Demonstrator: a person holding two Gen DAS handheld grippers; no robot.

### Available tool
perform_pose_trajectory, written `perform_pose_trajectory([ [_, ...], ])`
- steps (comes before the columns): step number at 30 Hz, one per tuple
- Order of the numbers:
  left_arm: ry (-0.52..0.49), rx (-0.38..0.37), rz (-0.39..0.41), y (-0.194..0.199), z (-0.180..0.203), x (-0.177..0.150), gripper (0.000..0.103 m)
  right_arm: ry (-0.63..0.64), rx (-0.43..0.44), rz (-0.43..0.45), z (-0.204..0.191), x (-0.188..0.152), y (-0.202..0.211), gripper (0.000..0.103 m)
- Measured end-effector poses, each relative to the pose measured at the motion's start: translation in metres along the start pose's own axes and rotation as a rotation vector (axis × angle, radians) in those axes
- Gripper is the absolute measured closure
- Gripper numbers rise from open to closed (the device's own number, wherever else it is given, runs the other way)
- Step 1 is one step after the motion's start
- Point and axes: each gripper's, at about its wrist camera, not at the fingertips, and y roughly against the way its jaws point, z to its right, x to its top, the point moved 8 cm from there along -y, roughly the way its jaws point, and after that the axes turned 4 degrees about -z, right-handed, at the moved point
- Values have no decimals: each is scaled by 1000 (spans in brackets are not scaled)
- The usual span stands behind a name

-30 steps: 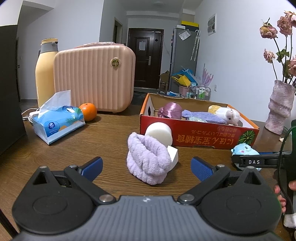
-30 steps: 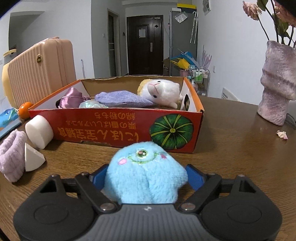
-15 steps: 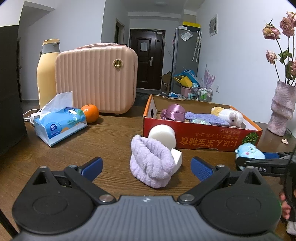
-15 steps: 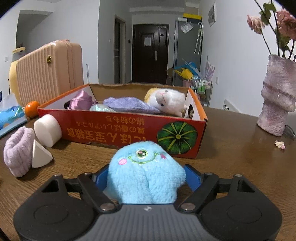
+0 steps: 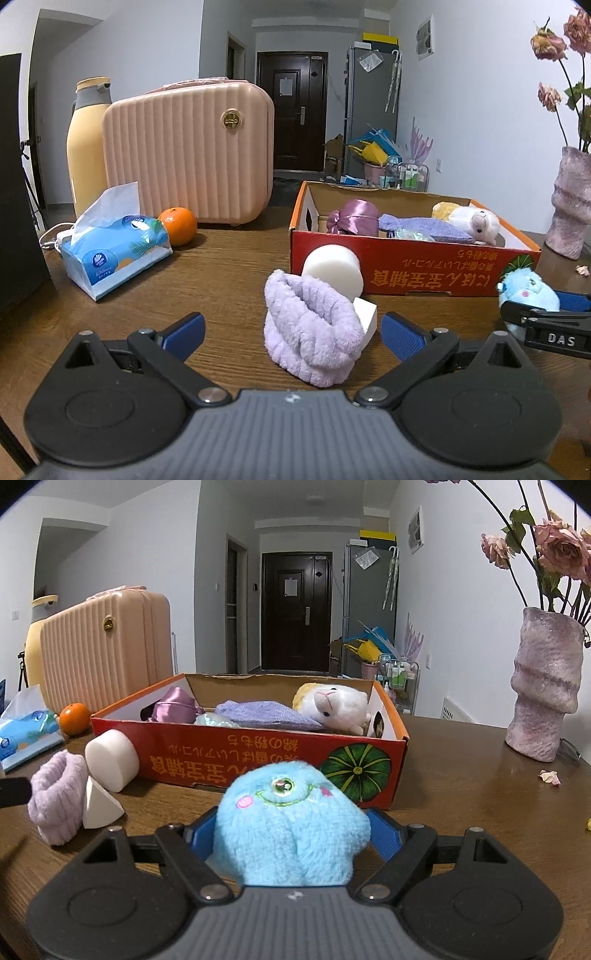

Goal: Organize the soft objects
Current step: 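Grasp the lilac fuzzy headband with the left gripper while the right gripper holds the blue plush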

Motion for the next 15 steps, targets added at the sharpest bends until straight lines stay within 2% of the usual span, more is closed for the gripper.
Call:
perform_pose_trajectory([
  [15,-53,43,-37,-39,4,8,0,11,-36,17,-2,-1,2,21],
])
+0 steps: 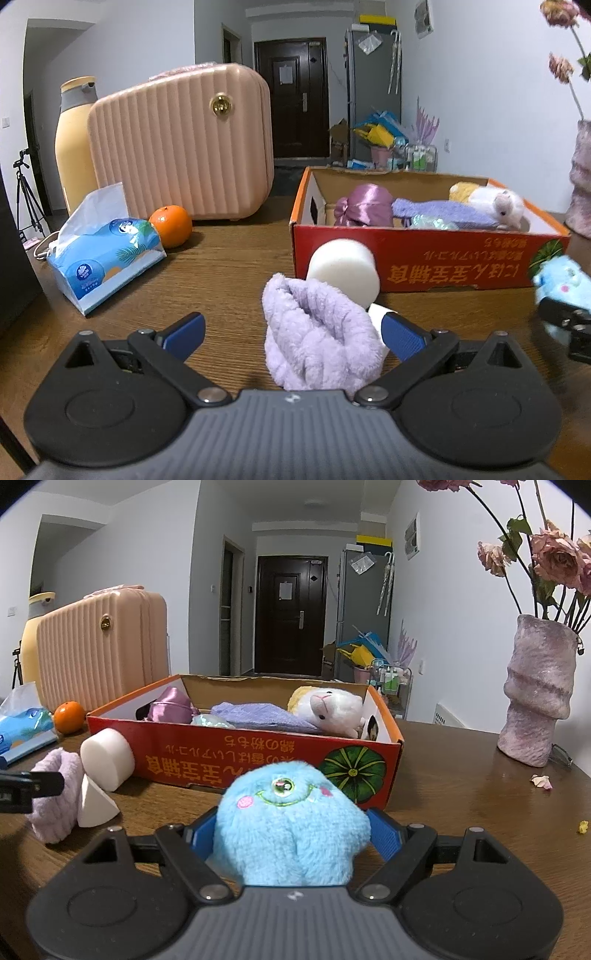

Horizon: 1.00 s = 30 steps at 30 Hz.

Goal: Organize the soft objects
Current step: 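Grasp the lilac fuzzy headband with the left gripper while the right gripper holds the blue plush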

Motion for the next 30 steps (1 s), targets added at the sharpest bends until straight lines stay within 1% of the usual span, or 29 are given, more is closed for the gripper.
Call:
perform_pose_trajectory([
  [2,-8,9,-17,-7,1,0,0,1,-5,8,1,0,1,21],
  [5,1,-10,-40,-14,1,1,0,5,-11,14,0,1,2,21],
  [9,-5,-1,-54,-19,-1,0,0,7,-14,17,0,1,2,21],
  [18,-9,-23,-86,-26,-2,-2,0,-11,-27,26,0,-1,9,21],
  [20,3,-34,-97,-28,-3,-3,5,-15,-30,26,0,-2,11,21],
  [23,27,-48,-116,-30,-7,-5,14,-17,-36,27,-2,-4,15,21],
  [25,40,-47,-134,-33,-11,-6,27,-19,-39,28,-3,-6,18,21],
  [26,51,-53,-147,-35,-13,-8,29,-20,-41,27,-4,-7,19,21],
  [27,61,-61,-160,-37,-15,-9,37,-22,-43,27,-4,-8,21,21],
  [28,77,-72,-177,-39,-17,-10,42,-23,-45,28,-5,-9,23,21],
  [29,89,-79,-189,-41,-19,-11,45,-25,-46,28,-5,-9,24,21],
  [30,96,-83,-198,-43,-20,-12,51,-26,-47,28,-6,-11,26,21],
])
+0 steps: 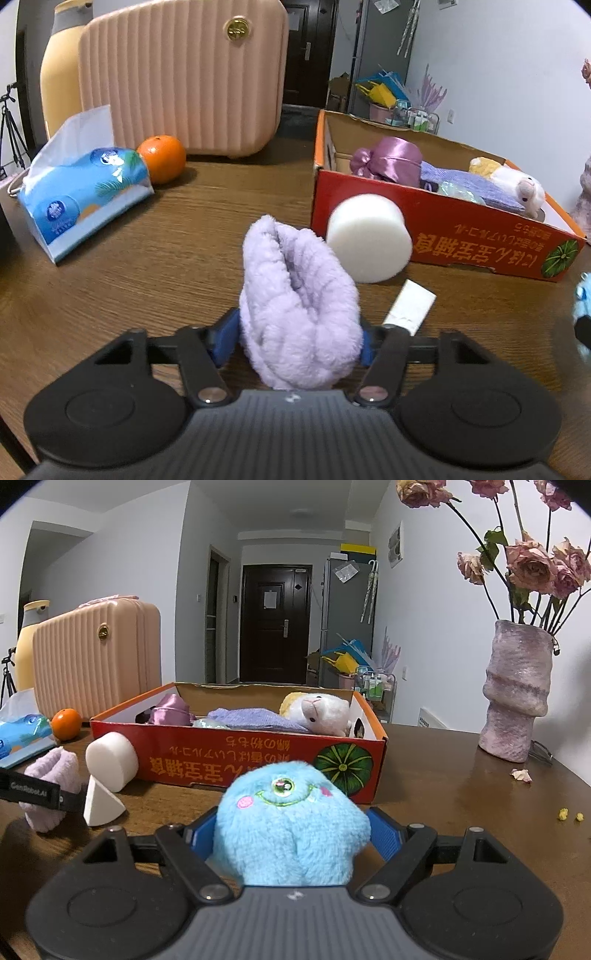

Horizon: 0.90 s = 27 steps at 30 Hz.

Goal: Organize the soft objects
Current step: 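Grasp the lilac fuzzy headband with the left gripper while the right gripper holds the blue plush, then carry the headband and blue plush toward the cardboard box with both grippers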

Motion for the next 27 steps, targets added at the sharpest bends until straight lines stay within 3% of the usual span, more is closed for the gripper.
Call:
perform_pose_trajectory([
  [3,0,8,6,1,-4,0,61,-3,-3,-3,-1,-3,4,21],
  [7,7,22,20,6,-9,0,66,-7,-1,-5,-2,-5,10,21],
  [16,29,51,115,30,-20,5,67,-12,1,6,-3,-6,17,21],
  [27,-44,16,256,76,12,-1,67,-30,11,51,-5,-2,27,21],
])
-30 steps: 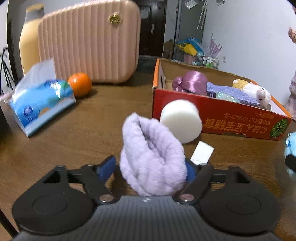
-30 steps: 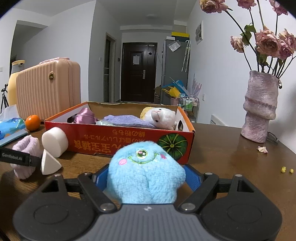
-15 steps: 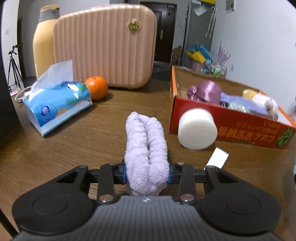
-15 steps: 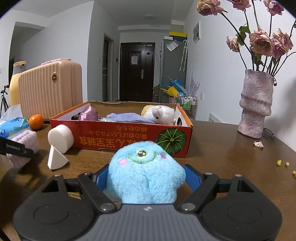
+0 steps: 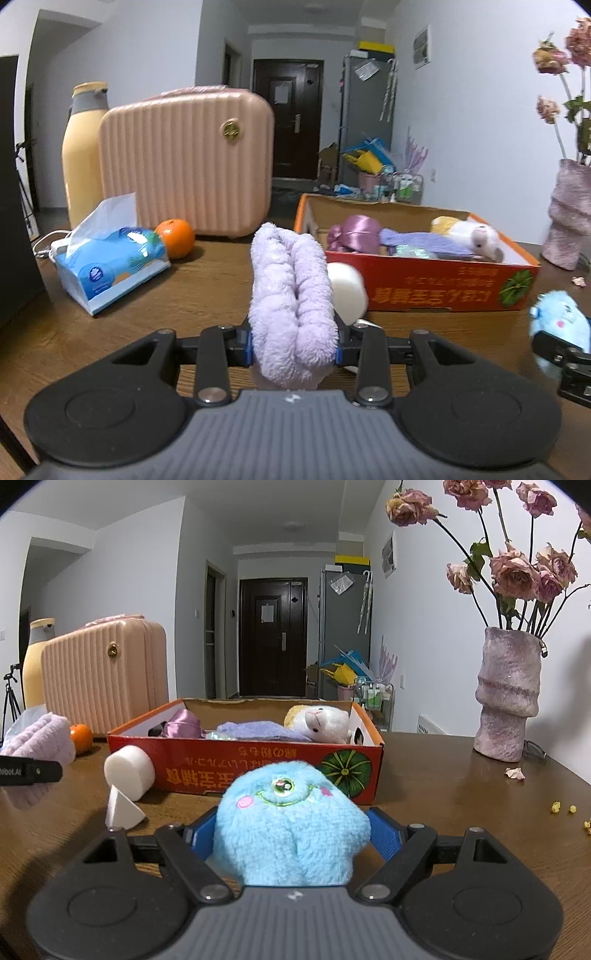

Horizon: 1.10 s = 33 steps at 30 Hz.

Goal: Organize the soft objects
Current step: 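Carry the headband and blue plush toward the cardboard box with both grippers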

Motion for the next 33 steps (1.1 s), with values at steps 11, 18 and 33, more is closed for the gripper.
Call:
perform_pose_trajectory([
  [11,-37,-52,41,13,32,-1,67,-21,8,58,-3,9,6,21],
  [18,-34,-65,51,12,43,3,67,-32,27,89,-11,17,1,21],
  [33,-6,-70,83,-7,64,25,67,-56,23,163,-17,43,-22,21],
])
